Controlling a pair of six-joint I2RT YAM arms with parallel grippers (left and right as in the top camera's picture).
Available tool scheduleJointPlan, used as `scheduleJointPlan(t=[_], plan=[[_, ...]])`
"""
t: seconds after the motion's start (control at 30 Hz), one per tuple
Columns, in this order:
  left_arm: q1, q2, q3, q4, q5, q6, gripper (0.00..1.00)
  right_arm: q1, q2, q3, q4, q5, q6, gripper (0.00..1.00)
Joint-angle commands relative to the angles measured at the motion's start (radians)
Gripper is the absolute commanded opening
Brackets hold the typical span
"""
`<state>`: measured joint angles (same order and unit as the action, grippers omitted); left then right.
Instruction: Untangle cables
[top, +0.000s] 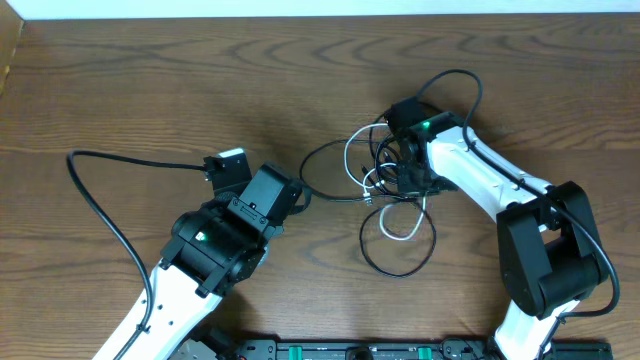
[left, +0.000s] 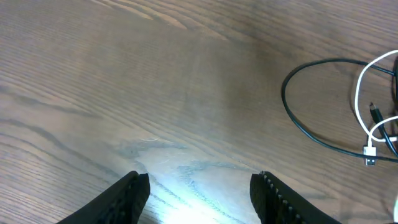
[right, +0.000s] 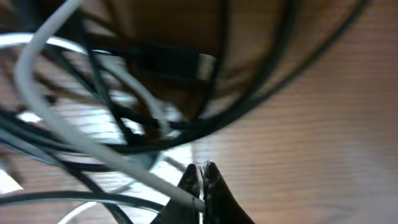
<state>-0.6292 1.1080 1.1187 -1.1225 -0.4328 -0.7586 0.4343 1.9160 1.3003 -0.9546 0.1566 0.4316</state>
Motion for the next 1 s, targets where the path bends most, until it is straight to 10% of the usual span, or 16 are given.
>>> scheduleJointPlan(t=[0.0,0.33,0.97], plan=[[0.005,-0.005,-0.011,-0.006,-0.024,0.006,0.52,-0.001,-0.006,-0.005,0.071,-0.104,-0.003,0.01],[0.005,-0.005,-0.011,-0.01,-0.024,0.023,0.2,0.002,-0.021,0.102,0.222,-0.175,-0.056,0.01],[0.005,-0.004,-0.011,-0.009,-0.024,0.032,0.2,0.003,-0.385,0.649,0.05,-0.155,-0.233,0.01]])
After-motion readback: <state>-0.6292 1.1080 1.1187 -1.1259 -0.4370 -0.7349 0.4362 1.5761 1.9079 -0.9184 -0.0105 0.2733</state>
